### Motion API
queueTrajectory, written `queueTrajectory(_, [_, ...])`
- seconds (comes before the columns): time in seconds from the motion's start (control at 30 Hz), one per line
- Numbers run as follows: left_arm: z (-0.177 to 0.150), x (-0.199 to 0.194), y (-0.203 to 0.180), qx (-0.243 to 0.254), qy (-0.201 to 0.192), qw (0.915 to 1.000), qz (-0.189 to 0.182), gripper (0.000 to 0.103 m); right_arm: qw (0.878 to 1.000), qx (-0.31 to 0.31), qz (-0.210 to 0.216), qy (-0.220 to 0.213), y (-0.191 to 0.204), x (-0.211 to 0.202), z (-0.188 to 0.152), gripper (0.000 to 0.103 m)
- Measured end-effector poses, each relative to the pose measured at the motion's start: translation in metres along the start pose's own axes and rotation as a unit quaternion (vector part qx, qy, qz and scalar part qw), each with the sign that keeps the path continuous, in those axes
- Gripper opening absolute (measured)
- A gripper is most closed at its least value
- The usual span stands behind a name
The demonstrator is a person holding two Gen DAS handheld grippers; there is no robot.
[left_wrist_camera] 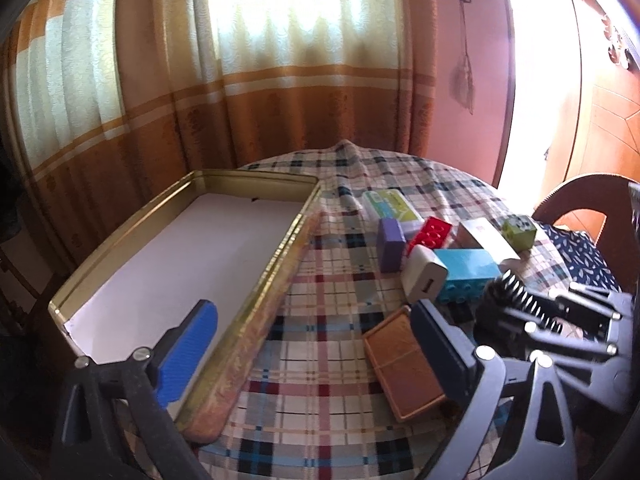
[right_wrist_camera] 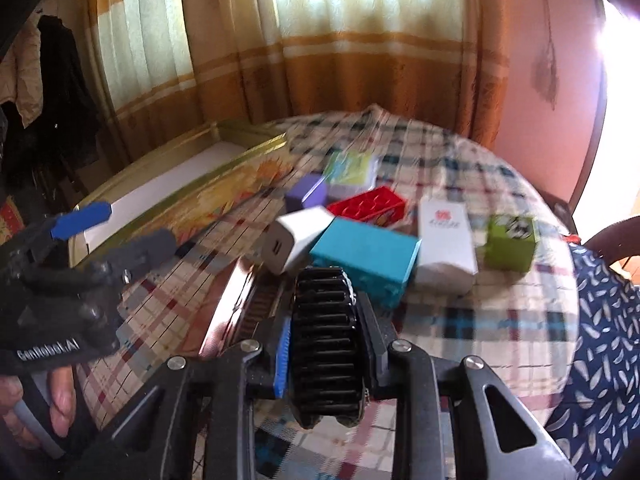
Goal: Organize rigid objects
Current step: 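Grasp the black bristle hairbrush with the right tool while the left tool approaches the copper box, then close the left tool on the copper string-tied box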
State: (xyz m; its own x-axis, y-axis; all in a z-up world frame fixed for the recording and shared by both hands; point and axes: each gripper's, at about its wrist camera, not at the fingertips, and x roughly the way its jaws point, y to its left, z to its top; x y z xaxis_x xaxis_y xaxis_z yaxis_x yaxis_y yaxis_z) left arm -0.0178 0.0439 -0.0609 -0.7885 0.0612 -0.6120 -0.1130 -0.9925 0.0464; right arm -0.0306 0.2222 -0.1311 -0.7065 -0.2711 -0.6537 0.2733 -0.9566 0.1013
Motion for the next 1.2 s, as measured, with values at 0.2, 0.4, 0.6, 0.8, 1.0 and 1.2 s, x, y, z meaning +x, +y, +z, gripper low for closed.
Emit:
queueTrajectory(0.2, [-0.005, 0.005, -0.014, 0.01, 0.011, 0.9997, -0.02, 0.097, 1.0, 0.002, -0.005, -0.014, -0.007, -0.01, 0.003, 0.03])
queueTrajectory(0.4, [-0.014, 0.022, -0.028, 0.014, 0.038, 0.9983, -0.041, 0.093, 1.0, 0.002, -0.009, -0.013, -0.01, -0.007, 0.002, 0.03])
queueTrajectory(0.6, [-0.015, 0.034, -0.024, -0.007, 0.068, 0.9957, -0.062, 0.087, 1.0, 0.004, -0.012, -0.019, -0.011, -0.008, 0.002, 0.03])
queueTrajectory(0.8, [-0.021, 0.045, -0.029, 0.001, 0.11, 0.9885, -0.104, 0.059, 1.0, 0.0, -0.01, -0.016, -0.007, -0.005, -0.001, 0.03])
queueTrajectory(1.0, [-0.021, 0.038, -0.028, 0.001, 0.085, 0.991, -0.104, 0.036, 1.0, -0.005, -0.009, -0.022, -0.003, -0.007, -0.002, 0.03])
queueTrajectory(1.2, [-0.017, 0.028, -0.033, 0.024, 0.053, 0.9944, -0.088, 0.024, 1.0, -0.009, -0.009, -0.027, -0.002, -0.007, -0.002, 0.03])
